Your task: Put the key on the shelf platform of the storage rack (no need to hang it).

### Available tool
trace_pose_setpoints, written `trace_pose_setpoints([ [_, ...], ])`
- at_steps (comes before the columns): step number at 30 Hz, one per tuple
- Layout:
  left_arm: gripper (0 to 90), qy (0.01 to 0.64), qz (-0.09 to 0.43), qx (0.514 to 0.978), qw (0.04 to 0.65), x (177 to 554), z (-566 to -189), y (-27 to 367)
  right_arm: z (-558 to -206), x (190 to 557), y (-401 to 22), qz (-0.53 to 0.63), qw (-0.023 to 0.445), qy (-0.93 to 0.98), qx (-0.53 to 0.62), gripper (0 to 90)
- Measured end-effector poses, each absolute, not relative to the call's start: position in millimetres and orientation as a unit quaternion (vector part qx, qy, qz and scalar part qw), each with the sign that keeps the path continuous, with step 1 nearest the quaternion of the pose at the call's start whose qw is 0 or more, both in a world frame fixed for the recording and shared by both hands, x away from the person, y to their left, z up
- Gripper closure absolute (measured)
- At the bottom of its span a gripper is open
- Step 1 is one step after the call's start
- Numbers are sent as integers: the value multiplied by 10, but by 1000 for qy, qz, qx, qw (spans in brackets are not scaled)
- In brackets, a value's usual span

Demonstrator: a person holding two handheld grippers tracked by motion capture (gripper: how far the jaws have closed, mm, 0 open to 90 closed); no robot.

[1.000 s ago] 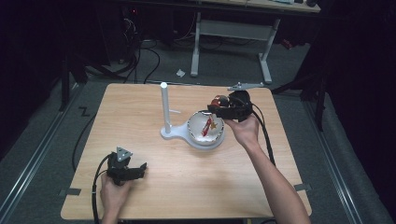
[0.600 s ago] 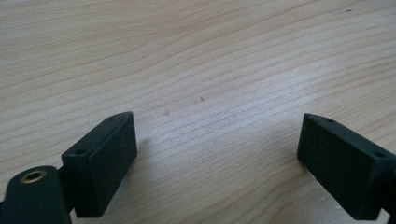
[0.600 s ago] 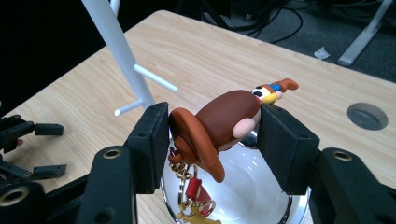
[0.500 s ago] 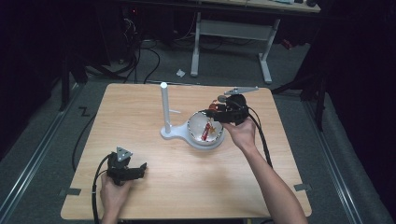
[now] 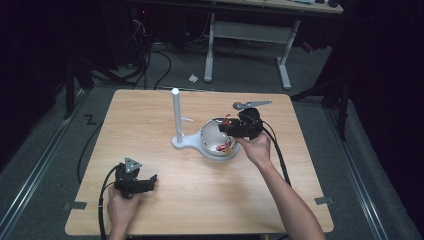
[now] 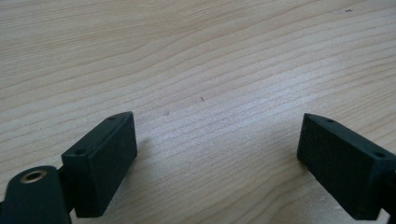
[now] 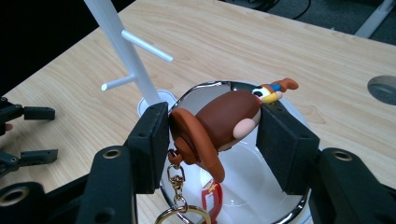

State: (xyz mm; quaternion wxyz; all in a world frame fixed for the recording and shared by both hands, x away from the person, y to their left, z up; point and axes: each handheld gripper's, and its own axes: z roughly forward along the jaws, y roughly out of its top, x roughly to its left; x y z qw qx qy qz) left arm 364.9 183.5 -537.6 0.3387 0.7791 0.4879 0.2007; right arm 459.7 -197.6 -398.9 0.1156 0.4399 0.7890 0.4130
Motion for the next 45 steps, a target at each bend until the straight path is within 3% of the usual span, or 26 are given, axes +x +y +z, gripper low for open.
trace_pose_setpoints([
  [35,123,488,201,779,339,3649,-5376,1835,-4331,4766,-1911,375,93,800,458,464],
  [36,123,488,201,779,339,3649,-5376,1835,-4341,4771,-1909,375,95,800,459,585],
  [37,123,488,201,779,339,3649,-5376,1835,-4346,4767,-1915,373,99,802,455,637],
  [45,126,488,201,779,339,3649,-5376,1835,-4467,4809,-1798,359,95,810,453,671],
])
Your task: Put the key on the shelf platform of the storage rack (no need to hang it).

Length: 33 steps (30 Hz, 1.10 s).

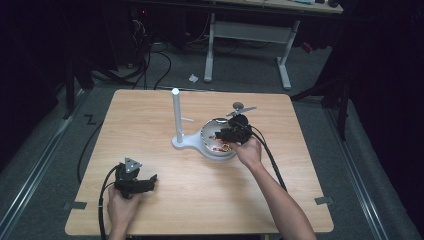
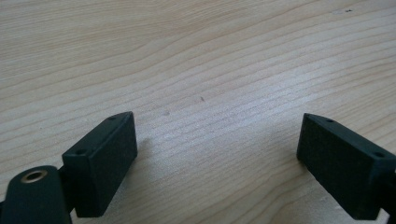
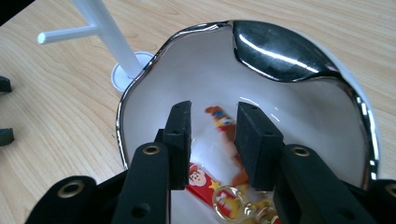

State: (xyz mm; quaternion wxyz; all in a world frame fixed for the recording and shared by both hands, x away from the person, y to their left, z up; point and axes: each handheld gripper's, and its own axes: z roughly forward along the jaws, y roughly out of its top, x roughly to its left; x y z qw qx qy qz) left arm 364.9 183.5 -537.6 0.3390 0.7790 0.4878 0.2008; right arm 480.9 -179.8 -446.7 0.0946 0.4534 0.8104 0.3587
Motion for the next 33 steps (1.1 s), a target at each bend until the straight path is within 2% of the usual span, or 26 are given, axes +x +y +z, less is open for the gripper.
trace_pose_setpoints([
  [5,126,488,201,779,339,3649,-5376,1835,-4503,4817,-1796,357,96,809,457,663],
  [15,126,488,201,779,339,3649,-5376,1834,-4310,4651,-2005,382,119,798,451,563],
  [24,127,488,201,779,339,3649,-5376,1834,-4161,4469,-2328,398,148,780,459,555],
  [33,126,488,201,779,339,3649,-5376,1834,-4143,4358,-2598,406,157,766,473,535],
])
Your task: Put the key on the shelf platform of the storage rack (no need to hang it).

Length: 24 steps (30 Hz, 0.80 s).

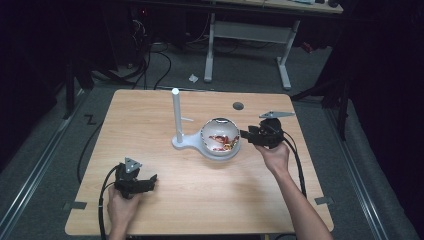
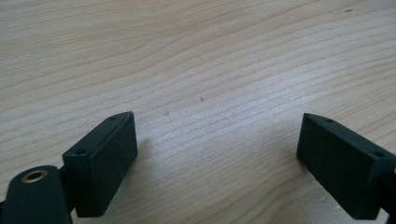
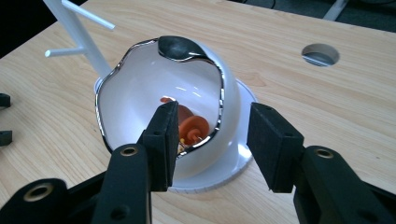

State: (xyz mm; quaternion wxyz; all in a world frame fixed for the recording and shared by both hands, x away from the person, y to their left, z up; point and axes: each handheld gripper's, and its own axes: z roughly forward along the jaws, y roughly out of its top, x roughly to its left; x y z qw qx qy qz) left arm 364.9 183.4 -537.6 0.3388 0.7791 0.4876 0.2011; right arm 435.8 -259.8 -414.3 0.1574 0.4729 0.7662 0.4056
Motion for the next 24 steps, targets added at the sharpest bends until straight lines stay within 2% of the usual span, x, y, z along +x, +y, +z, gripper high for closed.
trace_pose_setpoints([
  [24,127,488,201,779,339,3649,-5376,1834,-4019,4020,-3052,419,193,741,488,503],
])
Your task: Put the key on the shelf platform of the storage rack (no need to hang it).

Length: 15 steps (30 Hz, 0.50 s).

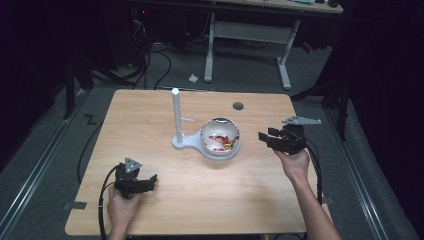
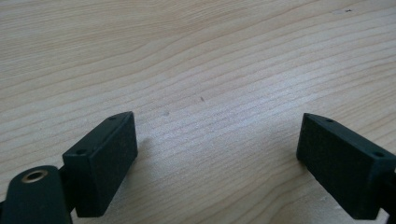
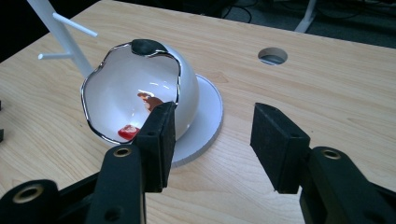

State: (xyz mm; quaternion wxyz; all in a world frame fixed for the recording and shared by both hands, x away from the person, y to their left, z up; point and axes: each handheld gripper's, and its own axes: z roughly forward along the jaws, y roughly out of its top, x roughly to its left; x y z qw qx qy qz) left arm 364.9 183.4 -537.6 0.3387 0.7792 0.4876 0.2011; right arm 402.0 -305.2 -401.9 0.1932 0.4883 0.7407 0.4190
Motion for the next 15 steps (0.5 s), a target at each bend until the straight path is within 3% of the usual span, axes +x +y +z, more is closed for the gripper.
trace_pose_setpoints([
  [15,127,488,201,779,339,3649,-5376,1834,-4200,3775,-3305,425,187,722,514,499],
])
